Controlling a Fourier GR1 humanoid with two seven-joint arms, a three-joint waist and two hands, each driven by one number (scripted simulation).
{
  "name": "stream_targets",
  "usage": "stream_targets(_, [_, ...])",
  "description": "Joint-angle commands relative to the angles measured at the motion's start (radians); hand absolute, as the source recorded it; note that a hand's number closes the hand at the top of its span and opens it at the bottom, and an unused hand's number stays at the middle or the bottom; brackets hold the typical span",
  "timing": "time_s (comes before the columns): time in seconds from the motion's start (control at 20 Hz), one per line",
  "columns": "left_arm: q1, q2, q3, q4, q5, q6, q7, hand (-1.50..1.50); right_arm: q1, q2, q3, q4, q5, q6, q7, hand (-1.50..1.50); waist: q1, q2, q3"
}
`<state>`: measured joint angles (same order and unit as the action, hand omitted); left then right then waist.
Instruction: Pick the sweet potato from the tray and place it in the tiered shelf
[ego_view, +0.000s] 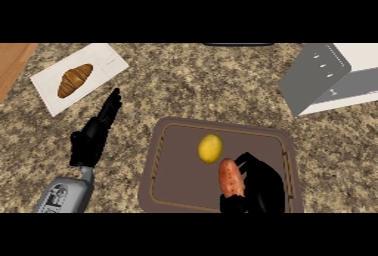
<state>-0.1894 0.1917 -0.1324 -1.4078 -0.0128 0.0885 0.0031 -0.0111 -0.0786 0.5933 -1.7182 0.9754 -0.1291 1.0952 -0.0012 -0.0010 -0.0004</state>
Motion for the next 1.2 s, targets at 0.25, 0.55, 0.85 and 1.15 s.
stream_targets(0.25, [0.008,-0.003,0.001,-0.029,0.007,-0.009,0.022,0.0,0.11,-0.399,0.011,-0.274,-0.275,0.15,-0.524,1.5,-0.009,-0.003,0.002])
stream_targets(0.55, [0.029,-0.025,-0.012,-0.014,-0.022,0.016,-0.012,0.0,0.197,-0.414,-0.211,-0.519,-0.515,0.07,-0.652,1.5,-0.027,-0.004,0.002])
stream_targets(0.85, [0.021,-0.02,0.008,0.015,-0.027,0.002,-0.036,0.0,0.263,-0.497,-0.477,-0.706,-0.691,0.126,-0.639,1.5,-0.017,0.0,0.0])
stream_targets(1.15, [0.019,-0.035,0.005,0.03,-0.041,0.002,-0.032,0.0,0.185,-0.535,-0.691,-0.795,-0.733,0.158,-0.472,1.5,-0.013,0.0,-0.001])
